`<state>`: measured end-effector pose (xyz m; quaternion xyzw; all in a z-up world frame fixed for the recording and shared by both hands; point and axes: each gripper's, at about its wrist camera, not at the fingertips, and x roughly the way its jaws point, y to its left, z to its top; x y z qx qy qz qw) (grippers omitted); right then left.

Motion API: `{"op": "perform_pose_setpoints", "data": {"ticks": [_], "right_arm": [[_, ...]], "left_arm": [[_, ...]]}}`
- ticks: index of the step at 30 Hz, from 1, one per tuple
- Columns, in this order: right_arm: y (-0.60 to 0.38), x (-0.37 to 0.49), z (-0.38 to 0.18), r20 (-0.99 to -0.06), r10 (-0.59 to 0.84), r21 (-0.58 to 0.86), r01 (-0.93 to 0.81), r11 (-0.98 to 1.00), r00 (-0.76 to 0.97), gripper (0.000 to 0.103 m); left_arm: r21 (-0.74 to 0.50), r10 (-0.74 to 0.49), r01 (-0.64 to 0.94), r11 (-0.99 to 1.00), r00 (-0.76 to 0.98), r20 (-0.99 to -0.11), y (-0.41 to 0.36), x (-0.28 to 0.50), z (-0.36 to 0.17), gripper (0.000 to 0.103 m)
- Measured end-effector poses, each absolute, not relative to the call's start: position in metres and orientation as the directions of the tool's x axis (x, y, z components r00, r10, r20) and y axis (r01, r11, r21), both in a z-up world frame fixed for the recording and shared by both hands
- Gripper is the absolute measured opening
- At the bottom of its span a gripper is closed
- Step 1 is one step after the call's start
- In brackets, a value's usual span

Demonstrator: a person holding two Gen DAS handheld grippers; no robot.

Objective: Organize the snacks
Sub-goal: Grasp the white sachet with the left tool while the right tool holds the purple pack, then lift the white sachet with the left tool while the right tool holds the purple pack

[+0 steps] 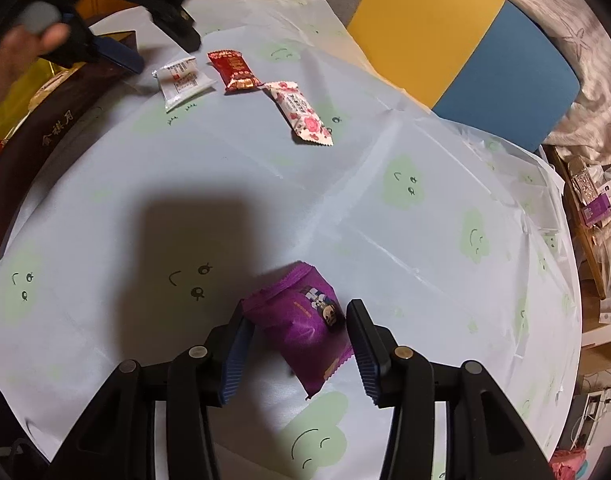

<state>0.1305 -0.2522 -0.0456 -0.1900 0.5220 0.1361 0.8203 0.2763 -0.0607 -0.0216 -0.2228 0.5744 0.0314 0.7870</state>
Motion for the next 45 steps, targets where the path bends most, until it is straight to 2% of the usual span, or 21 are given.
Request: {"op": "perform_pose_setpoints", "data": {"ticks": [13,20,30,39,43,45], "right_arm": [[-0.251,0.131,-0.039,-0.902,0.040,-0.163,-0.426,0.890,0.430,0.048],[-0.253,0.134,-0.043,-0.911,0.047,-0.147,-0.428,0.892,0.410,0.048],[-0.258,0.137,-0.046,-0.917,0.051,-0.127,-0.411,0.903,0.395,0.048],[-0.269,0.143,-0.041,-0.912,0.107,-0.053,-0.374,0.926,0.395,0.049],[-0.287,0.146,-0.025,-0.881,0.197,0.054,-0.322,0.945,0.429,0.057],[-0.299,0.148,-0.019,-0.863,0.228,0.107,-0.279,0.954,0.450,0.058]], "left_arm": [[-0.194,-0.082,-0.319,0.928,0.332,-0.940,-0.071,0.296,-0.046,0.054],[-0.183,-0.129,-0.123,0.975,0.352,-0.927,-0.086,0.272,-0.049,0.041],[-0.163,-0.228,0.216,0.963,0.325,-0.918,-0.119,0.179,-0.050,0.041],[-0.137,-0.256,0.328,0.935,0.350,-0.901,-0.115,0.111,-0.048,0.042],[-0.129,-0.266,0.352,0.927,0.376,-0.888,-0.108,0.088,-0.050,0.042],[-0.129,-0.272,0.357,0.925,0.385,-0.882,-0.104,0.072,-0.049,0.043]]}}
